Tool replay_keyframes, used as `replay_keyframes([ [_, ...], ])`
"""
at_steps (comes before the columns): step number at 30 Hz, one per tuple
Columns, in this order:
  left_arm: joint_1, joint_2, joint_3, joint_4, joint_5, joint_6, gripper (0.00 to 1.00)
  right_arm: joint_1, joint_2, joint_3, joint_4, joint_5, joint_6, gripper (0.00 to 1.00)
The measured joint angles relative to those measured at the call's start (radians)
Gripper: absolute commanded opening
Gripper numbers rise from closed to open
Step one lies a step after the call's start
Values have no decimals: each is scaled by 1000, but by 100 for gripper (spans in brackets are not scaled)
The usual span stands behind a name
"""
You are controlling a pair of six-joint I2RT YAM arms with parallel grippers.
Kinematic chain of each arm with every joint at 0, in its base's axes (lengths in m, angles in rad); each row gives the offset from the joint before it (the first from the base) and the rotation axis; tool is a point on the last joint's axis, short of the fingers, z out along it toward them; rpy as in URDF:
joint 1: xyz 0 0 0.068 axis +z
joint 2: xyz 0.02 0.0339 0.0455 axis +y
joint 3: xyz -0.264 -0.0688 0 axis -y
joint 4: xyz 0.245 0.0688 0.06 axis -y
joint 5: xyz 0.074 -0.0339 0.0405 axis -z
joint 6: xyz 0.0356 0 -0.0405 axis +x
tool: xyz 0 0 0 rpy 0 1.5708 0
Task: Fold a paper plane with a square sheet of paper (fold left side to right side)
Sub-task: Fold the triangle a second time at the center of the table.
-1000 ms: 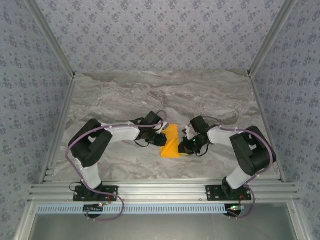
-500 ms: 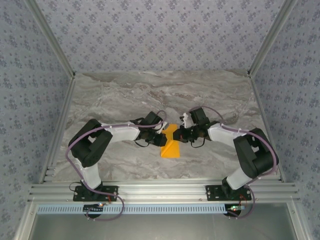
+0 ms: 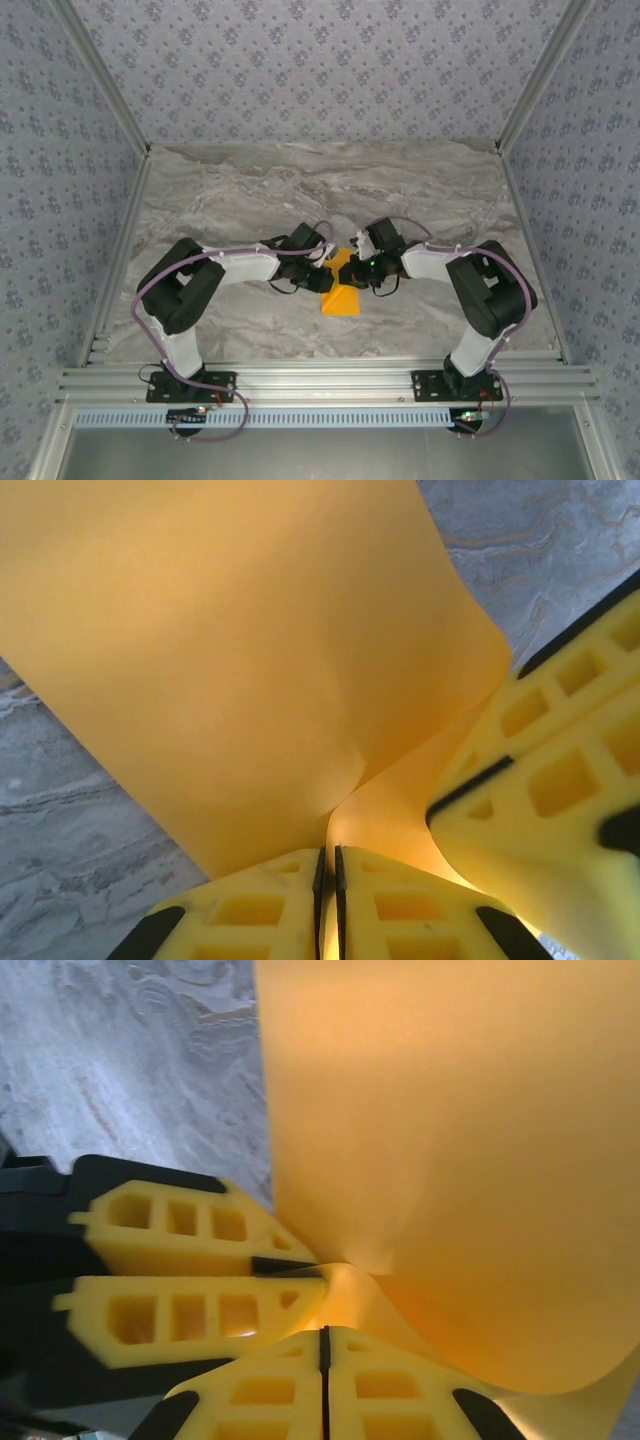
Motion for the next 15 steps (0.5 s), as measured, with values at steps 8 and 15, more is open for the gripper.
replay_keyframes([
  [8,0,7,8,1,4,0,12,0,10,17,-59,44,-28,9],
  [15,0,14,15,1,8,0,12,0,10,19,-92,68,-50,9],
])
